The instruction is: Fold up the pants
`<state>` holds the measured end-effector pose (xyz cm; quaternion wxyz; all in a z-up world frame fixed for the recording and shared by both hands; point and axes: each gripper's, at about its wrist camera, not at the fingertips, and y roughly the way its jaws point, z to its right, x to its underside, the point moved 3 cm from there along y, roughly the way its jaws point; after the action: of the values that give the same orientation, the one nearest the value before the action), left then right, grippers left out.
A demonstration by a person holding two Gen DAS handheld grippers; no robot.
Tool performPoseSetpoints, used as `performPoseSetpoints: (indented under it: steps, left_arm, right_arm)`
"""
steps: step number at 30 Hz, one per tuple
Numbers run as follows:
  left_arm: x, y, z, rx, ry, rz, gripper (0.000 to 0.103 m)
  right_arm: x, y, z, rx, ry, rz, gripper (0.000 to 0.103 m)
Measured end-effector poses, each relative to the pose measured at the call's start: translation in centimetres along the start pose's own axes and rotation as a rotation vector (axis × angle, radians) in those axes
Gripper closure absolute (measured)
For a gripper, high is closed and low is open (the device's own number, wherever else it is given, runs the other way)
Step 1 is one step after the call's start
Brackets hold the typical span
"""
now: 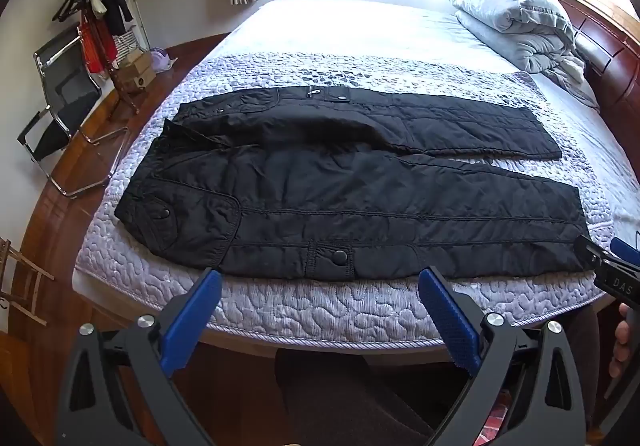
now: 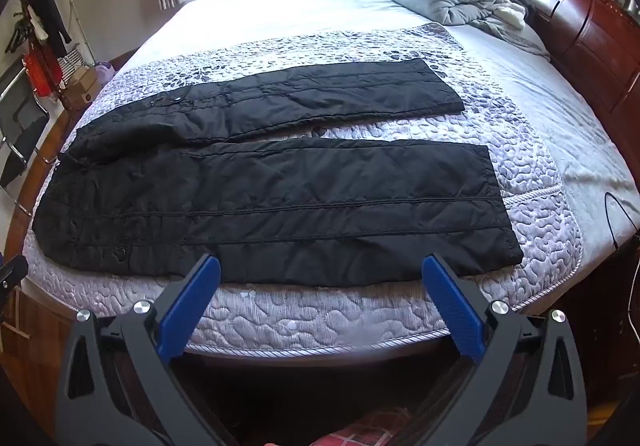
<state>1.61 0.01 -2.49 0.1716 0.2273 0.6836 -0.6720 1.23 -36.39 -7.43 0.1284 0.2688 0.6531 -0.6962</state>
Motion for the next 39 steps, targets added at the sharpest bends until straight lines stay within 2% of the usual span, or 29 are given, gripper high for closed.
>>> performPoseSetpoints:
  steps: [39]
  left_arm:
    - [-0.49,-0.13,0.16,0.002,0.005,0.007,0.004]
  right_arm:
    - [0.0,0.48,0.76,0.017,0.004,-0.01,0.002]
